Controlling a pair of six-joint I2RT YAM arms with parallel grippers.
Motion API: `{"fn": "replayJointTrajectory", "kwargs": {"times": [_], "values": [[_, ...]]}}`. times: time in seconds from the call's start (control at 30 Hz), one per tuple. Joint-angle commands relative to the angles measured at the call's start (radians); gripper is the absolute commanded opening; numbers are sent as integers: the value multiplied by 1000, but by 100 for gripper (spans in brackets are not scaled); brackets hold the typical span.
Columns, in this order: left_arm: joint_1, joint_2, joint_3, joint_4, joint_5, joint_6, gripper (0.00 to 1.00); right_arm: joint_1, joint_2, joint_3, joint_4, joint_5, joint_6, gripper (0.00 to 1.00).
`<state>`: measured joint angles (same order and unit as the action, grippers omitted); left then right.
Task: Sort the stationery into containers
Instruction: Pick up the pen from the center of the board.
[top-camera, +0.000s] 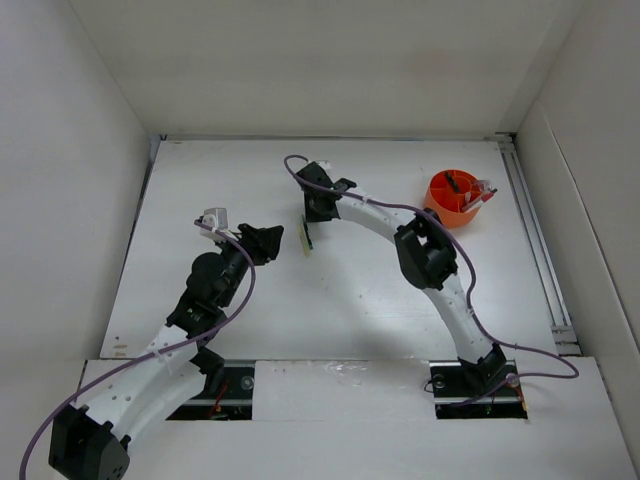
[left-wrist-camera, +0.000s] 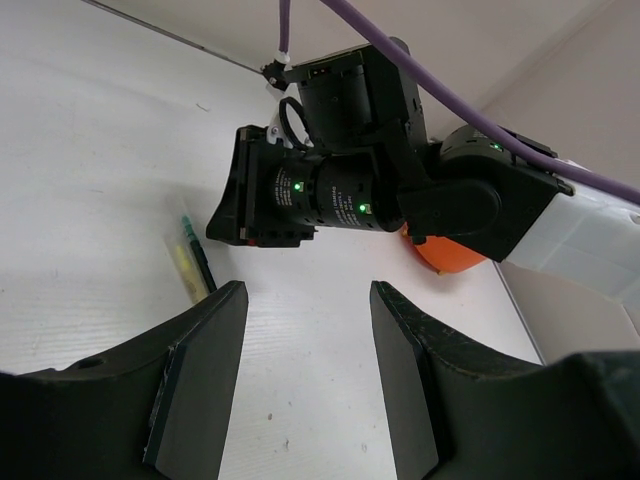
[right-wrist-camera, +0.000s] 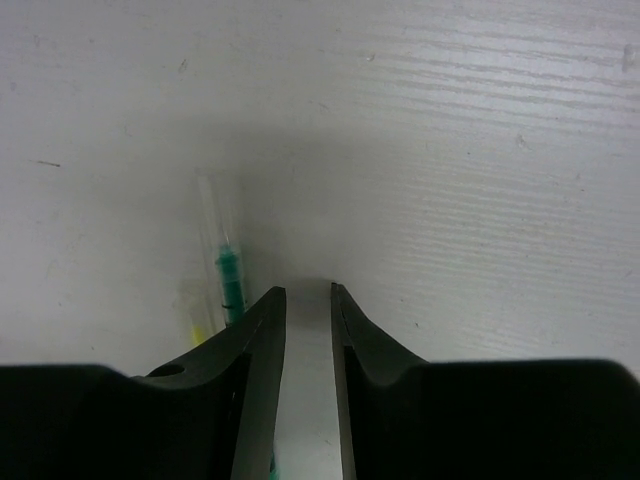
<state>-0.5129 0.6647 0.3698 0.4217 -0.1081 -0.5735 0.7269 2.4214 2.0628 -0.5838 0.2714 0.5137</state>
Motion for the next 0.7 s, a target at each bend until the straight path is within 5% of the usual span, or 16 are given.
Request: {"fn": "replayJointTrajectory", "kwargs": {"times": [0.0,0.2,0.67], "values": [[5,-13,-6,38,8,6,48,2,-103,-18,39,-3,9,31],[5,-4,3,38,8,6,48,11,-76,60,3,-89,9,47],[5,-13,3,38,8,6,48,20,70,169,-47,-67,0,38]]}}
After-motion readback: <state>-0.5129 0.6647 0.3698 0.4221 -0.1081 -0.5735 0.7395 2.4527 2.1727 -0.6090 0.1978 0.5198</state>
